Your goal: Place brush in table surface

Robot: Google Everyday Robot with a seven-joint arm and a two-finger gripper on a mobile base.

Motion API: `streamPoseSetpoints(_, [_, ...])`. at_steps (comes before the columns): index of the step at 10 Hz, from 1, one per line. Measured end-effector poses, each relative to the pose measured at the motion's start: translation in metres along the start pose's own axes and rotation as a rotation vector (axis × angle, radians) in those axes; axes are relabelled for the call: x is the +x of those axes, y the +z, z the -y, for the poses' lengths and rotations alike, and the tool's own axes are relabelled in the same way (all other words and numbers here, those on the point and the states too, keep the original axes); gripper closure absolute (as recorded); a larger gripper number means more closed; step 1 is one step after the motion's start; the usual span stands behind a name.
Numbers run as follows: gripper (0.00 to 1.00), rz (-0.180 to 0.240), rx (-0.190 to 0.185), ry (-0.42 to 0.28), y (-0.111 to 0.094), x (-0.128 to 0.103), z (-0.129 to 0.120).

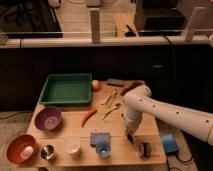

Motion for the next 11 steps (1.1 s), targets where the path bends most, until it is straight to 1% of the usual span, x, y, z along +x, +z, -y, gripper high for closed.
streamPoseSetpoints(1, [0.27, -0.018, 0.015, -0.005, -0.001, 0.001, 0.001])
streamPoseSetpoints(2, [0.22, -0.027, 0.021, -0.008, -0.001, 0.000, 0.001])
streamPoseSetpoints(3, [0.20, -0.037, 0.025, -0.013, -0.001, 0.001, 0.003])
streamPoseSetpoints(5, [0.20, -0.059, 0.029, -0.026, -0.002, 0.002, 0.005])
streamPoseSetpoints(7, [0.20, -0.106, 0.042, -0.050, -0.006, 0.003, 0.008])
streamPoseSetpoints(8, [0.20, -0.136, 0.055, -0.062, -0.010, 0.004, 0.010])
streamPoseSetpoints(11, [0.20, -0.192, 0.086, -0.114, -0.025, 0.012, 0.021])
